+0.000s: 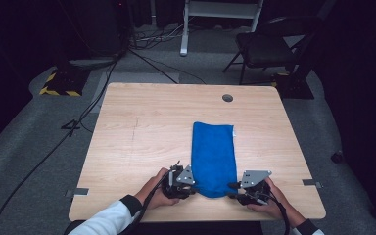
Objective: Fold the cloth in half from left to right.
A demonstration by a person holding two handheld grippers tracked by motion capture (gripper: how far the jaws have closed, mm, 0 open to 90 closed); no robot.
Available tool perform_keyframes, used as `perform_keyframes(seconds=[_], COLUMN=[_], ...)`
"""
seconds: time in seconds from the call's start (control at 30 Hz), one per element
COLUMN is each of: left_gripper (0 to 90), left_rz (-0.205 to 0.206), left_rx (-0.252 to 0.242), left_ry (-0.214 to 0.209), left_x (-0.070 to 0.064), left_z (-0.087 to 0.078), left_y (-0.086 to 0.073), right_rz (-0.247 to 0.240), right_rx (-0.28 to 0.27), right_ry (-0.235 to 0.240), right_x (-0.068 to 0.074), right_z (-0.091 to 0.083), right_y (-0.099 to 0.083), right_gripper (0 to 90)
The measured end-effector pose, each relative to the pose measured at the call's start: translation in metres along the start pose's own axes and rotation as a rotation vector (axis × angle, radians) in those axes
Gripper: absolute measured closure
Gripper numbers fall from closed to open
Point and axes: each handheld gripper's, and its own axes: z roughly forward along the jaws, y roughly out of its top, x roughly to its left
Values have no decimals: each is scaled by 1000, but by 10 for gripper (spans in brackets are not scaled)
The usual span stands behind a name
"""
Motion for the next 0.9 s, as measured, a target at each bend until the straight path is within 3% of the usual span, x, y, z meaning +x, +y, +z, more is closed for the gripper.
perform_keyframes(seconds=[0.07, 0.23, 0.43, 0.67, 0.9], left_gripper=[770, 790, 790, 798, 800], left_rz=[-19, -8, 10, -2, -17], left_rx=[6, 15, 36, 48, 43], left_ry=[-8, 17, 18, 9, 23], left_x=[3, 4, -1, -11, -11], left_z=[-2, -9, -14, -22, -29], left_y=[-2, -5, -11, -23, -31], right_rz=[6, -20, -24, -54, -71], right_rx=[-1, 3, -5, -2, 0], right_ry=[-2, -14, 7, 18, 17], right_x=[-4, -7, -6, 1, 4], right_z=[3, 9, 14, 20, 28], right_y=[3, 10, 15, 21, 30], right_gripper=[768, 834, 840, 843, 843])
